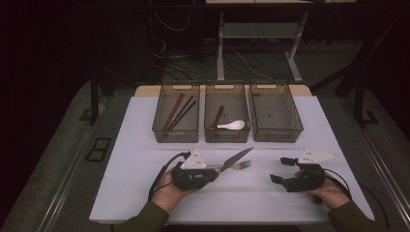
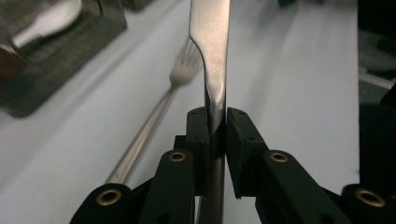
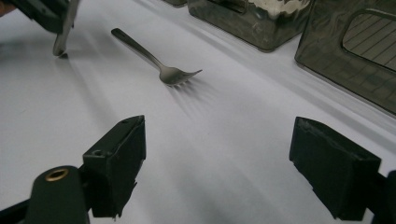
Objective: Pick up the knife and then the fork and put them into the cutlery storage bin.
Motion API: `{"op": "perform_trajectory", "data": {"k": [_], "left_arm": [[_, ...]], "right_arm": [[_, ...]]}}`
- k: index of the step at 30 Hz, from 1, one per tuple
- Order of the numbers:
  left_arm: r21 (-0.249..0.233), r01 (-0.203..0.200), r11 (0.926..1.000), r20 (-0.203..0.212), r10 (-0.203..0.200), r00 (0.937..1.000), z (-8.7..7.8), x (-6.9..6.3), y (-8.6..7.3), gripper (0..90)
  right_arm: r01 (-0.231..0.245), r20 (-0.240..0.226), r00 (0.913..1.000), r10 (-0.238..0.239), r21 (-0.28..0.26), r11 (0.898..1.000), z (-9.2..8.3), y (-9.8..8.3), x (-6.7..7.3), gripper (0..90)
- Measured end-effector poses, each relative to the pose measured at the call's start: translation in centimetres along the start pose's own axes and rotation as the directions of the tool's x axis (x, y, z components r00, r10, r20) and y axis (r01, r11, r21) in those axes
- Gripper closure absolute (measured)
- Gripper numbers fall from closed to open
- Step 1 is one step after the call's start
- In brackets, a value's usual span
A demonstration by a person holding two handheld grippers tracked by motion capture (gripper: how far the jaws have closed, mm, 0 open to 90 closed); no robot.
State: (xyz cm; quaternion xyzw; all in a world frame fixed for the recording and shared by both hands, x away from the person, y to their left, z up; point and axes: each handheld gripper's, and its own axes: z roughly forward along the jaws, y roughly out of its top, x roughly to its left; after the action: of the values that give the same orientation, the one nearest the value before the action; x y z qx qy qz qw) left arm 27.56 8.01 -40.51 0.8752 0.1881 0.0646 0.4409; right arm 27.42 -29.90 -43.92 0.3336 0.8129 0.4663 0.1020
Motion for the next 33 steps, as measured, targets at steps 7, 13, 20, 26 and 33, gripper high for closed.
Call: {"op": "perform_trajectory", "data": {"k": [7, 13, 20, 26, 33], "left_arm": [[-0.066, 0.009, 0.9978, -0.007, -0.010, 0.9999, -0.4, 0.3, 1.2, 79.1], [-0.069, 0.024, 0.9974, -0.050, -0.028, 0.9984, 0.2, 0.6, 1.8, 79.2], [-0.086, 0.069, 0.9939, -0.112, -0.078, 0.9906, 1.3, 1.3, 2.5, 79.1], [-0.111, 0.088, 0.9899, -0.138, -0.103, 0.9851, 2.5, 1.5, 3.6, 79.1], [-0.136, 0.088, 0.9868, -0.167, -0.110, 0.9799, 3.9, 1.6, 4.6, 79.1]], "right_arm": [[-0.001, 0.011, 0.9999, 0.001, -0.003, 1.000, 0.0, 0.5, 0.1, 18.0], [-0.041, 0.016, 0.9990, 0.041, -0.018, 0.999, 0.1, 2.3, -0.2, 15.1], [-0.066, -0.021, 0.9976, 0.066, -0.006, 0.998, 1.2, 4.6, 0.5, 19.6], [-0.105, -0.042, 0.9939, 0.102, -0.059, 0.993, 2.3, 7.1, 0.8, 34.8], [-0.100, -0.095, 0.9914, 0.090, -0.102, 0.990, 3.9, 9.9, 1.3, 45.8]]}}
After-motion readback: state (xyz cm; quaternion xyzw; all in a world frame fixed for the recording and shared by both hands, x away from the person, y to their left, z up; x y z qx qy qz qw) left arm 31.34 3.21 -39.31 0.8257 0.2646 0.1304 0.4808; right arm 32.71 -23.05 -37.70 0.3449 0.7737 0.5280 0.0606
